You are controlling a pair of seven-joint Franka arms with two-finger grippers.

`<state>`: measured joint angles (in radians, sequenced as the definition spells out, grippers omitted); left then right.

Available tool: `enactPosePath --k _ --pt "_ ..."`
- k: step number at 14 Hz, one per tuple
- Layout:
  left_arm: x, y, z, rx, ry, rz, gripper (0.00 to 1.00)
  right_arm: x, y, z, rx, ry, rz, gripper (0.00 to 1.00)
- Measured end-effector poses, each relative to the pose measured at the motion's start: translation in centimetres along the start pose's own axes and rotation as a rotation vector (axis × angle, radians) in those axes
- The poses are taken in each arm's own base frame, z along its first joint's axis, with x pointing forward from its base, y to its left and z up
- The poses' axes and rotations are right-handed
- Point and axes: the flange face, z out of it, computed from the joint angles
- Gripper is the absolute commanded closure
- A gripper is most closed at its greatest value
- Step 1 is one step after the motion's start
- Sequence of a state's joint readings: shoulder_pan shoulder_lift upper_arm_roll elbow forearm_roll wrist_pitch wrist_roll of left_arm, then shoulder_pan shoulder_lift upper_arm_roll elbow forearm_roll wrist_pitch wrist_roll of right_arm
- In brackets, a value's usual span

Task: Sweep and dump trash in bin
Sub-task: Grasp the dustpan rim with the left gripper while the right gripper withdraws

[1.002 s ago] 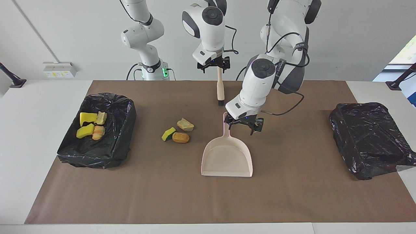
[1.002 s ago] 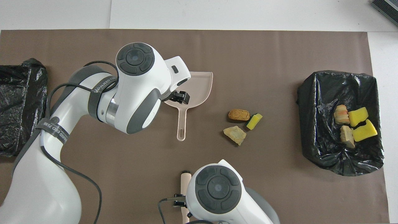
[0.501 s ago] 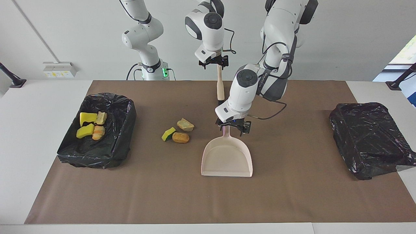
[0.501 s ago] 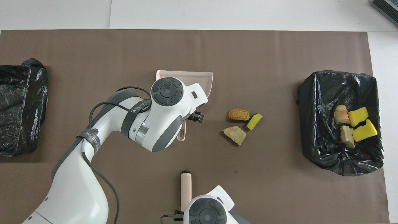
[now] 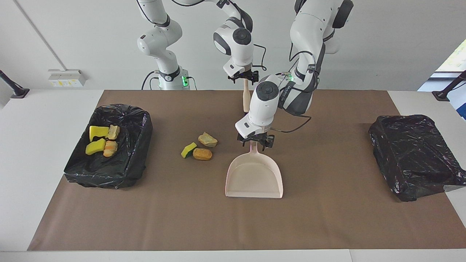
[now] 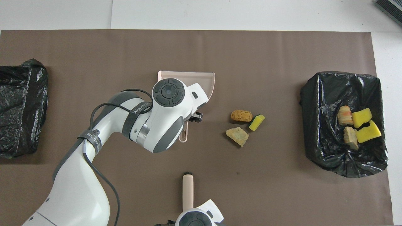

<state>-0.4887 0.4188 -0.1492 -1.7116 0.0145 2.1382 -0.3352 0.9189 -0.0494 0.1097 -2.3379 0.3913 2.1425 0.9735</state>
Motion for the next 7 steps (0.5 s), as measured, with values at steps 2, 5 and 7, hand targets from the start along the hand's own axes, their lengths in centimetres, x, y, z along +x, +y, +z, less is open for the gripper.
enactPosePath --k 2,5,7 --pt "0.1 -0.3 0.0 0.002 0.001 -0.005 1.0 -1.1 0.0 1.0 -0.019 -0.007 -0.019 0.0" --pt "0.5 -1.4 -0.3 0.004 0.008 0.003 1.0 -1.2 0.5 2.0 -0.025 -0.002 -0.018 0.32" --pt "1.2 -3.6 -1.4 0.008 0.027 0.081 1.0 -1.2 0.7 2.2 -0.028 -0.003 -0.016 0.97"
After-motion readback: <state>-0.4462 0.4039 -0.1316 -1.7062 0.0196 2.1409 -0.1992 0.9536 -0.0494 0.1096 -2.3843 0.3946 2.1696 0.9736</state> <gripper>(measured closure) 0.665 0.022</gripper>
